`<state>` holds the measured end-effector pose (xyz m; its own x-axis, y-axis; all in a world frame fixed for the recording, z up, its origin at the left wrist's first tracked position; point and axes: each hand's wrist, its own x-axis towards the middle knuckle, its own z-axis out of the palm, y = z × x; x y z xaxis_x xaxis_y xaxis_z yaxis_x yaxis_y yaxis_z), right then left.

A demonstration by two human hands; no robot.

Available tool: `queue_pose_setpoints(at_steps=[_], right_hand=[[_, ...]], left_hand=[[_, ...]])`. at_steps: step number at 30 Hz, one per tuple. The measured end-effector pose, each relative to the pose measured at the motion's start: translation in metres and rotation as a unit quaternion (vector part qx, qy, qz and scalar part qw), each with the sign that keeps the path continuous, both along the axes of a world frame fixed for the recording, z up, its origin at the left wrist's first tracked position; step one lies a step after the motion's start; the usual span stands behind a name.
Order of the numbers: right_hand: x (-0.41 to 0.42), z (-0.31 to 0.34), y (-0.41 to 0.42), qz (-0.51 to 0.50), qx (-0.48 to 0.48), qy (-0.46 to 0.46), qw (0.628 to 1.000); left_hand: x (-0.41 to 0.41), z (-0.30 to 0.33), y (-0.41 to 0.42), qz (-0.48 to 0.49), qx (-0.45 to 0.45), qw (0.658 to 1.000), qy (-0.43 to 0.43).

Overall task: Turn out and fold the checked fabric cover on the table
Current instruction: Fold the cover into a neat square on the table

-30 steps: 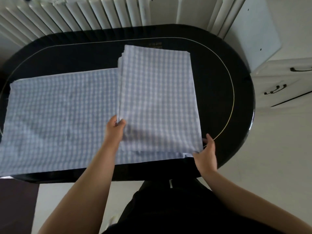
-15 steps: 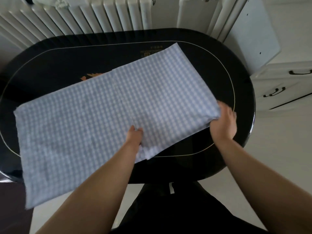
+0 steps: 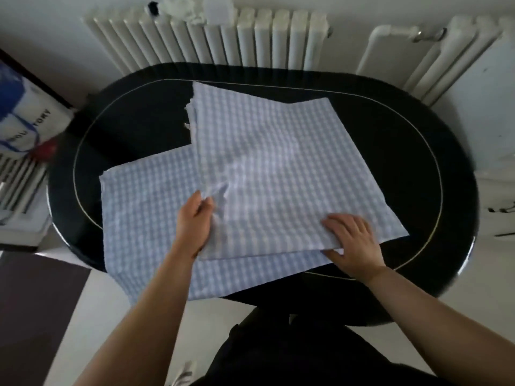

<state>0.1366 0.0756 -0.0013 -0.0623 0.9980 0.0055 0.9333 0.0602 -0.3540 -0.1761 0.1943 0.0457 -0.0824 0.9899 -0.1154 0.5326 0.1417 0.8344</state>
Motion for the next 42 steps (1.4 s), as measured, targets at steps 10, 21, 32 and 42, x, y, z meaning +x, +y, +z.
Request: queue_pose_setpoints(at_steps=[10, 21, 32, 42], right_hand=[[-0.104, -0.013, 0.026, 0.083, -0.126, -0.013, 0.988], [-0.073, -0.041, 0.038, -0.016, -0.344, -0.117, 0.931], [-0.063, -0.036, 0.043, -0.064, -0.303, -0.027, 0.951], [-0.029, -0.022, 0.062, -0.438, -0.270, 0.211, 0.831]], left_hand=[[-0.189, -0.077, -0.039, 0.120, -0.207, 0.956, 0.168], [-0.246, -0.085, -0.047, 0.188, -0.270, 0.941, 0.082], [-0.180, -0.067, -0.023, 0.083, -0.318, 0.859, 0.392], [-0.032, -0.043, 0.018, -0.312, -0.254, 0.762, 0.508]])
